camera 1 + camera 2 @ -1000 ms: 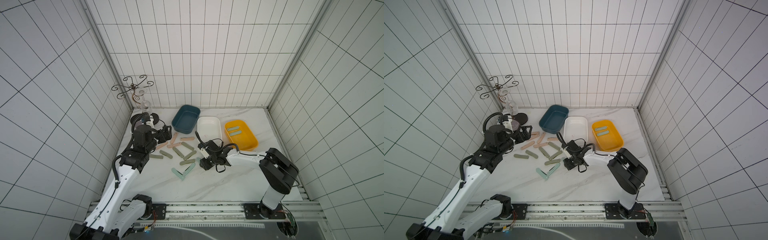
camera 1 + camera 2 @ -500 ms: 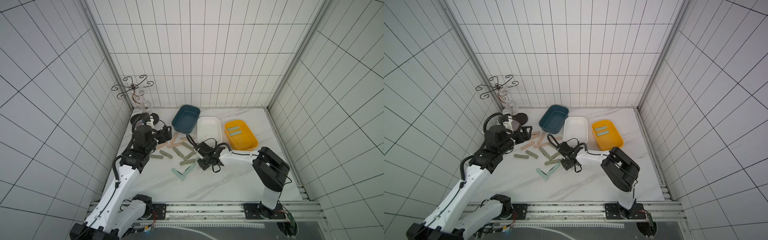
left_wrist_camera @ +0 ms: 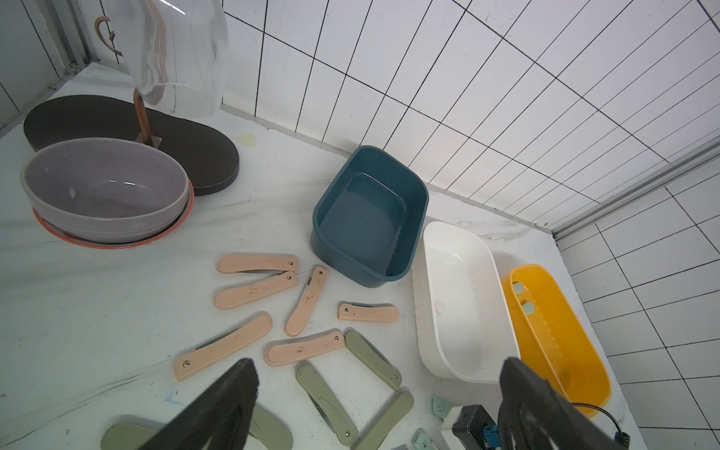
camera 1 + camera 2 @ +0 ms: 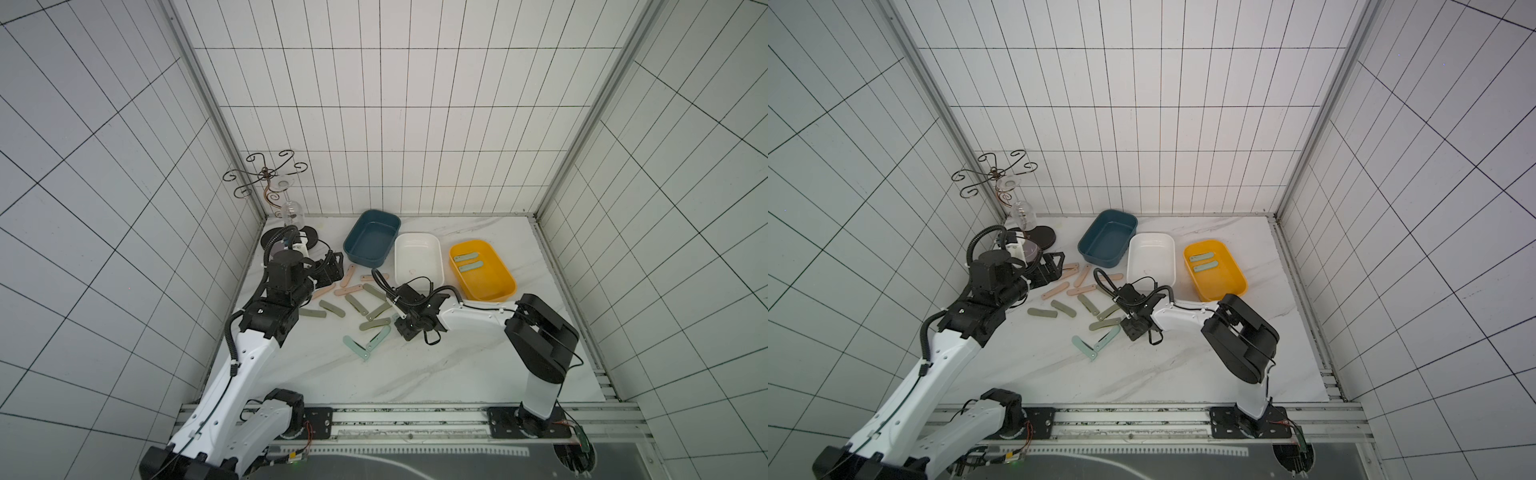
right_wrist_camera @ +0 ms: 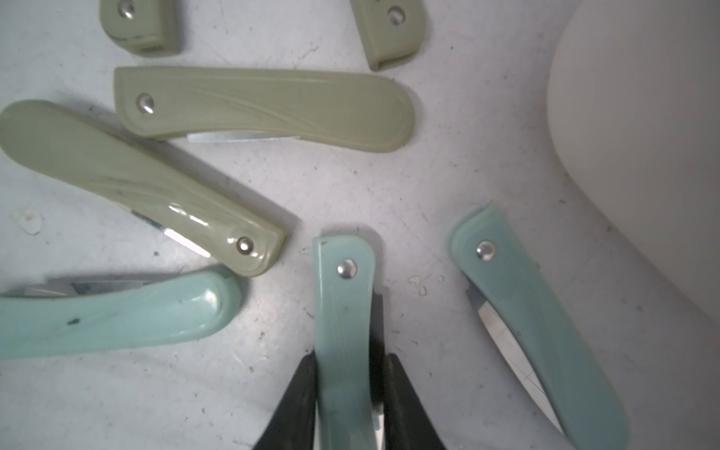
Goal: Place the fruit knives into the storage box by color
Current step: Pick up the fruit knife from the center of the board, then place the fruit knife in the storage box.
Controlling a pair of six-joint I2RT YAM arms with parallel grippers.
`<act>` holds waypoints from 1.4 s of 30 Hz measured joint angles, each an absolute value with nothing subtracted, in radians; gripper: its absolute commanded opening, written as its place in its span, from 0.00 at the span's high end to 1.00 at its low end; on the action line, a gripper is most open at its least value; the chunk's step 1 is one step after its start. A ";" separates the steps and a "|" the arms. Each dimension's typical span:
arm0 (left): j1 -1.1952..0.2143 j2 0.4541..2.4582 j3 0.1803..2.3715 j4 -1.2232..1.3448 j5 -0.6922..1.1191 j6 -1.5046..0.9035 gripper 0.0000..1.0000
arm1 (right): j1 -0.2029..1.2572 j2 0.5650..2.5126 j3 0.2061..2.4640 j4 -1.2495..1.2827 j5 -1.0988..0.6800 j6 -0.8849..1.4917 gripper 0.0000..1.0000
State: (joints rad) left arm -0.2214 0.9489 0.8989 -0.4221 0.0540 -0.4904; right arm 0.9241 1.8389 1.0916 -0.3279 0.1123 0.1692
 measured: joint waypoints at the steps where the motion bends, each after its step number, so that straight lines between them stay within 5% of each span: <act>1: -0.221 0.949 0.899 -0.422 0.054 -0.490 0.03 | 0.924 1.838 1.092 -0.329 0.110 0.170 0.74; 25: -0.257 0.951 0.909 -0.422 0.058 -0.509 0.03 | 0.902 1.557 1.092 -0.445 0.062 0.210 0.76; 42: -0.410 1.019 0.995 -0.394 0.024 -0.510 0.03 | 0.393 1.449 1.216 -0.318 -0.095 0.424 0.75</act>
